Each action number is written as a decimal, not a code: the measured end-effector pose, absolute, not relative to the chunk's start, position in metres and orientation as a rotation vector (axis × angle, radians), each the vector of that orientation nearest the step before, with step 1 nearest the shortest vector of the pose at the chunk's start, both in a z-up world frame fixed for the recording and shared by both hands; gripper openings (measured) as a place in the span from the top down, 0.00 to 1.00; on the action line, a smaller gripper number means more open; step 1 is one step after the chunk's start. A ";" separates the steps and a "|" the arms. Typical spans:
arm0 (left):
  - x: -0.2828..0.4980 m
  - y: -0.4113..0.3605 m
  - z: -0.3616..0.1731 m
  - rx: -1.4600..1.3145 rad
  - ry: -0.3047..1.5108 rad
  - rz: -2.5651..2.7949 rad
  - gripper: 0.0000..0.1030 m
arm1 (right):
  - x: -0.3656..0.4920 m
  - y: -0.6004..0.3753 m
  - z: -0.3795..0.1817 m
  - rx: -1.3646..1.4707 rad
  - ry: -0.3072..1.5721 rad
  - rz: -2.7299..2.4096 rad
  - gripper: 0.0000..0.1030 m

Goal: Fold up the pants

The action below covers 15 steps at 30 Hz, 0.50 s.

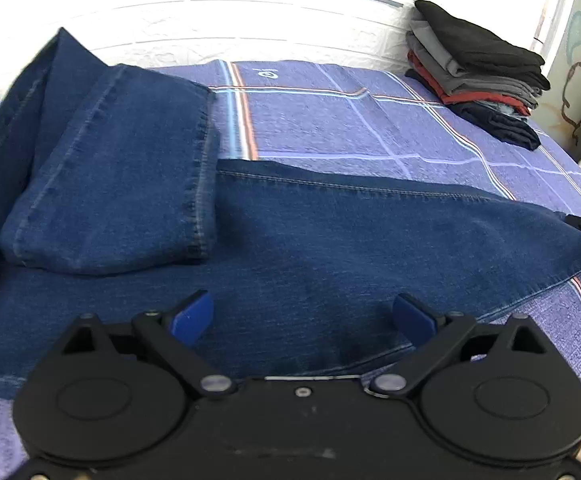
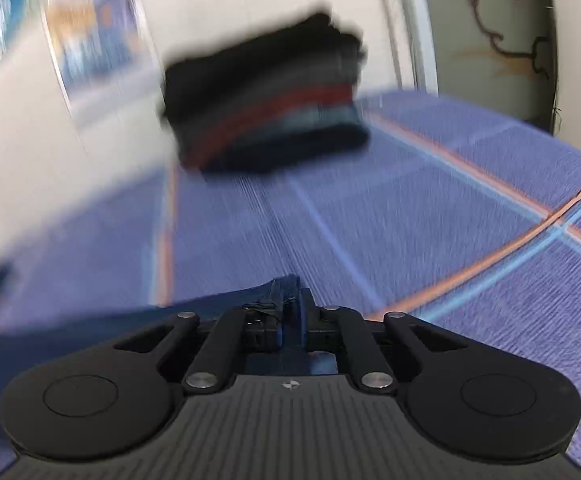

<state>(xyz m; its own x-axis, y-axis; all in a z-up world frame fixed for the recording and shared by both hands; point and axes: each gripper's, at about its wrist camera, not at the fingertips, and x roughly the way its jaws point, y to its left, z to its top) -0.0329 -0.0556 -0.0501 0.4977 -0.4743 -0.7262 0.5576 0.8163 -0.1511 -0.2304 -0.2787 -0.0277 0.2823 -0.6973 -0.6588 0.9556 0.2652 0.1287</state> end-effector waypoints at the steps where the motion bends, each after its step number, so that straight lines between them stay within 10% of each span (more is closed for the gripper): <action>1: -0.033 -0.050 -0.048 0.106 0.836 -0.612 0.04 | -0.228 -0.278 -0.026 0.568 0.540 -1.206 0.82; 4: -0.030 -0.024 -0.037 0.077 0.816 -0.548 0.04 | -0.224 -0.273 -0.009 0.582 0.484 -1.260 0.43; 15: 0.000 0.072 -0.013 0.043 0.674 -0.172 0.04 | -0.077 -0.257 0.025 0.588 0.379 -0.635 0.11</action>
